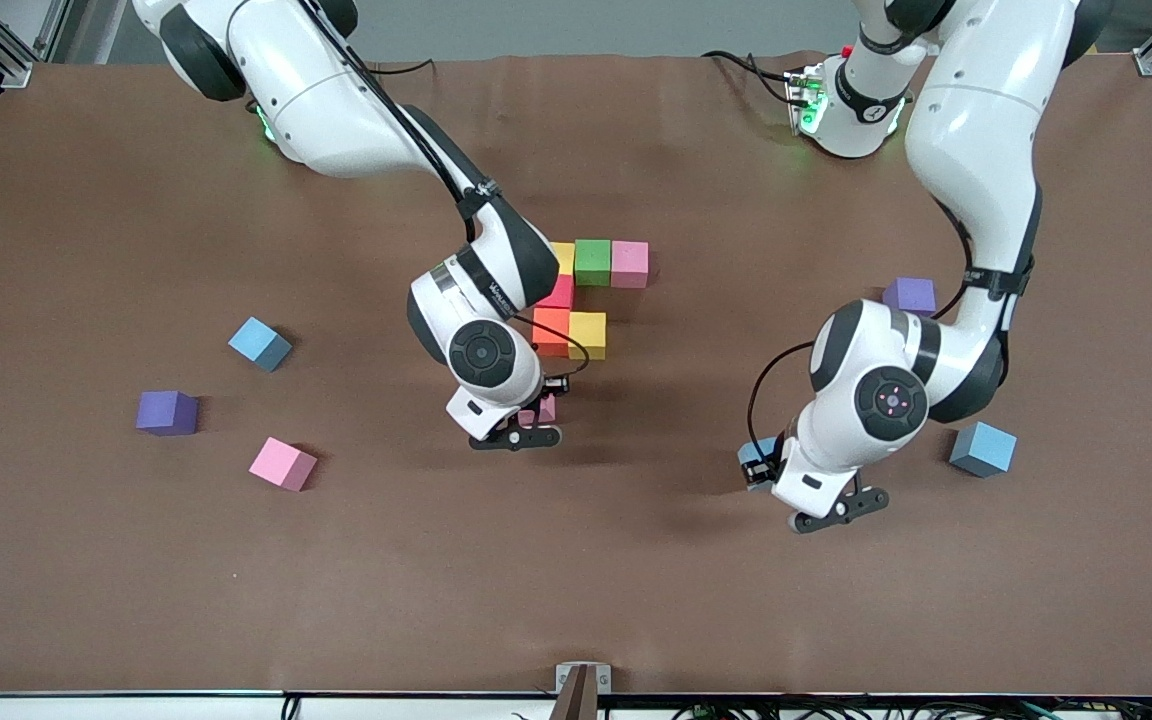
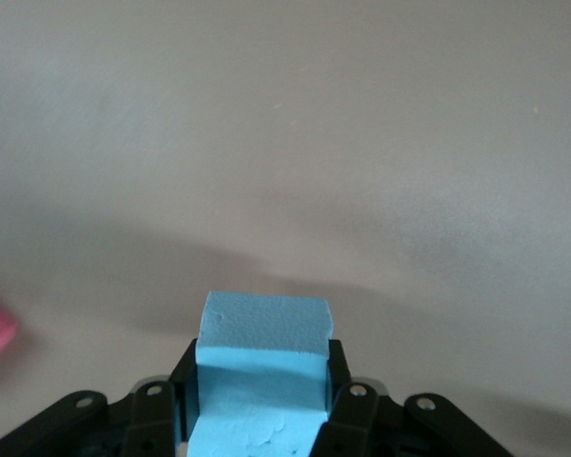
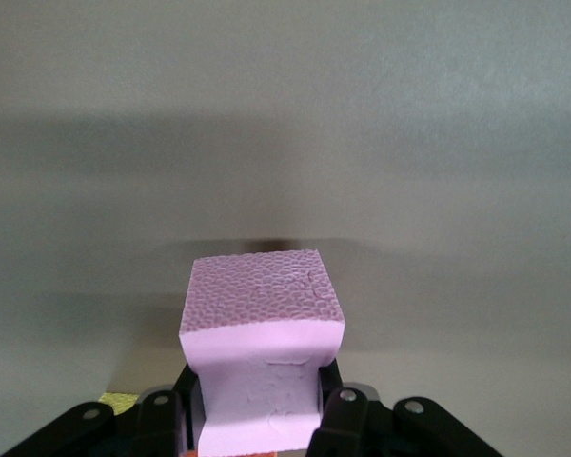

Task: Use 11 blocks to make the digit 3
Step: 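Carry the pink cube below orange with the right gripper while the left grasps blue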

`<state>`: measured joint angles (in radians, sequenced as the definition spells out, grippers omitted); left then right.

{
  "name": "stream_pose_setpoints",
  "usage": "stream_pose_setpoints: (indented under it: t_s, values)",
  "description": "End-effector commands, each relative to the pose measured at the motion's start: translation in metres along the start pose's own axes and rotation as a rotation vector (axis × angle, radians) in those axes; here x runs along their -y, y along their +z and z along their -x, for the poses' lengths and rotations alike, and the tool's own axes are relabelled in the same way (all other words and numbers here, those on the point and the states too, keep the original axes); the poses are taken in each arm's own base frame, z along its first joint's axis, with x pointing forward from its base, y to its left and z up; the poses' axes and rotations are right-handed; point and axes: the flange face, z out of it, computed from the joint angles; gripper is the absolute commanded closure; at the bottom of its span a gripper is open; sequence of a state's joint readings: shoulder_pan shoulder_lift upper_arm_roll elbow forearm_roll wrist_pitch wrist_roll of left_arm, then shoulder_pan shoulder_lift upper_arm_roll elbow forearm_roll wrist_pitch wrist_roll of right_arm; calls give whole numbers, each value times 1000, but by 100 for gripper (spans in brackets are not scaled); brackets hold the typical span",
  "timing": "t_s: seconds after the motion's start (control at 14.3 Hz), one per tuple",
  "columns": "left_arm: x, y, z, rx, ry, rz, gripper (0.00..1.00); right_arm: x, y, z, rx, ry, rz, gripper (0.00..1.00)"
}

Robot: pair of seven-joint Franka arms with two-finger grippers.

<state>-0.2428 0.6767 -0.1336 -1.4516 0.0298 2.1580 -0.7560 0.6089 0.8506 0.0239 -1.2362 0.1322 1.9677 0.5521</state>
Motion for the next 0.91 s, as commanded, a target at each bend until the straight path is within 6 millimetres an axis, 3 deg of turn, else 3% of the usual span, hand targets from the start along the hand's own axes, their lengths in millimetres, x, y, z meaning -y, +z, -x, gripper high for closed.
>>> stream_pose_setpoints:
  t_s: [0.0, 0.42, 0.63, 0.84]
  values:
    - [4, -12, 44, 40, -256, -15, 85, 6, 5, 5, 23, 60, 10, 56]
    - [-4, -6, 86, 53, -830, -29, 85, 19, 17, 18, 67, 61, 16, 60]
    - [-32, 17, 125, 51, -1013, -22, 84, 21, 26, 20, 74, 59, 21, 60]
    - [-46, 36, 157, 24, -1163, -4, 84, 23, 28, 21, 78, 58, 24, 60]
